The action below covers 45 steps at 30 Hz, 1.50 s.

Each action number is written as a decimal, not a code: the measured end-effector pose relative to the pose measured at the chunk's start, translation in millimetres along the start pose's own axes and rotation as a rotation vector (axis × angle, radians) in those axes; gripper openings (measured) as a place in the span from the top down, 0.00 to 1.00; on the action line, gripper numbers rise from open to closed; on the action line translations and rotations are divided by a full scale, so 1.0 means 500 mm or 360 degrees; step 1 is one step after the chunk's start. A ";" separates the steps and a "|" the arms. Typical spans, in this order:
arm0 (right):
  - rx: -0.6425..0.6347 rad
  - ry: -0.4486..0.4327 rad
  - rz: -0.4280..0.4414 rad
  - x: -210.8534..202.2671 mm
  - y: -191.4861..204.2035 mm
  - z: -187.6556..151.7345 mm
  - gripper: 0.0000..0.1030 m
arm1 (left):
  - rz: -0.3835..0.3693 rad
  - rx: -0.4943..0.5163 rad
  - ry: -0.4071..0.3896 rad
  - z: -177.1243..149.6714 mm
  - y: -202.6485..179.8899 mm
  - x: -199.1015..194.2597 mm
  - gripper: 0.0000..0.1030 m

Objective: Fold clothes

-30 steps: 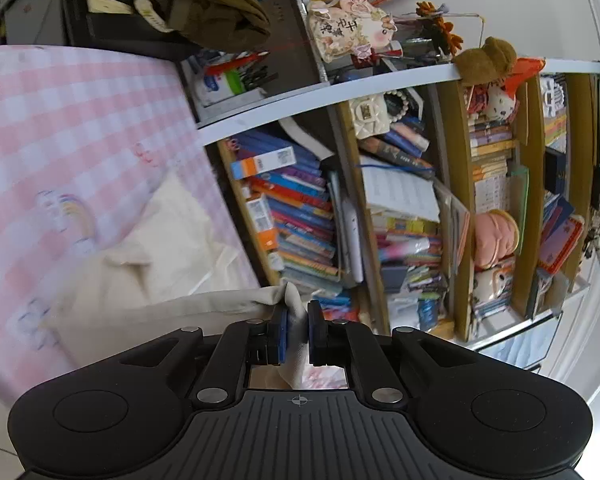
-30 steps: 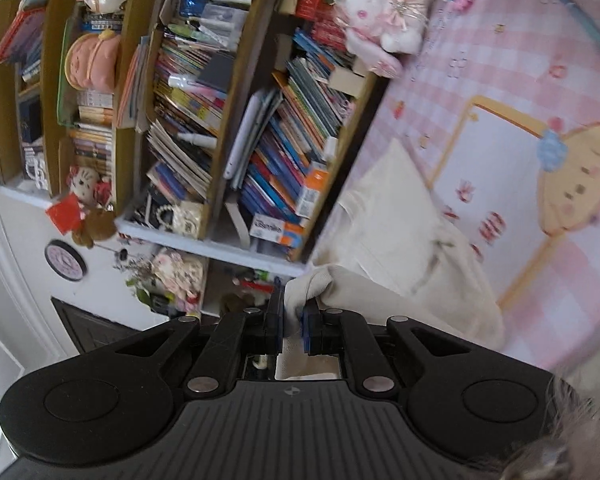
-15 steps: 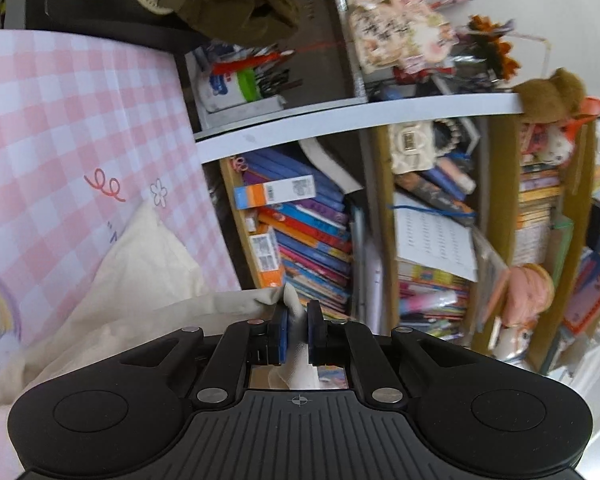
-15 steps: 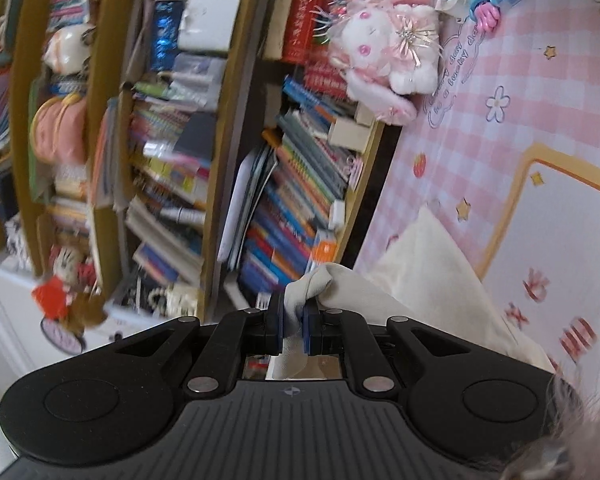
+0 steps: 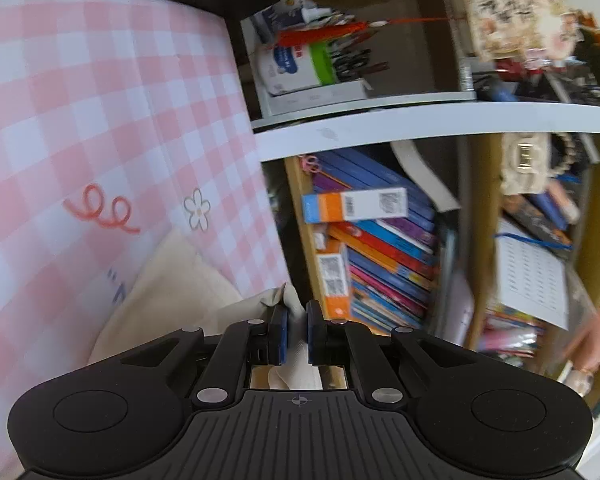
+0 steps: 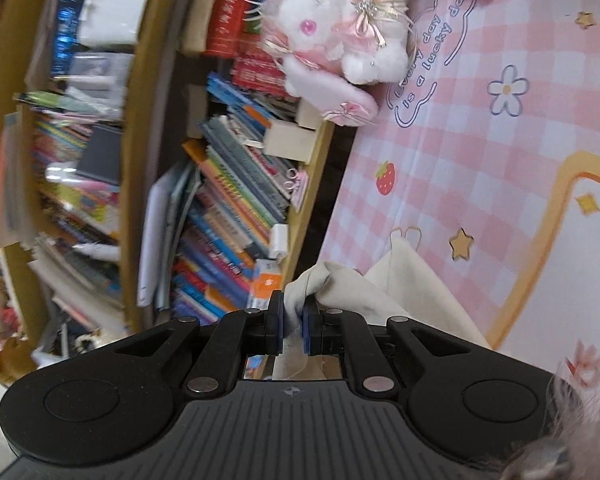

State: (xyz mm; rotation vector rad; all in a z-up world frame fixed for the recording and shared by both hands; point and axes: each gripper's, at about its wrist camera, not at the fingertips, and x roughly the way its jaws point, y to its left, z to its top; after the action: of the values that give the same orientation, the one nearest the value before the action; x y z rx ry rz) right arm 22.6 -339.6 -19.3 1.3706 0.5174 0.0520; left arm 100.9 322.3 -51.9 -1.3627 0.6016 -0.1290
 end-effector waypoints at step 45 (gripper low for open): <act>-0.1809 0.0396 -0.0549 0.256 0.123 -0.085 0.53 | 0.0534 0.1239 0.0369 -0.198 -0.150 0.170 0.44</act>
State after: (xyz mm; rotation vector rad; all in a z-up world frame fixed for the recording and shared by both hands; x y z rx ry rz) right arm 135.7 -244.9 -7.2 0.1560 0.7595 0.2017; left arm 144.7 182.7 -17.2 -0.4868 0.8525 -0.2227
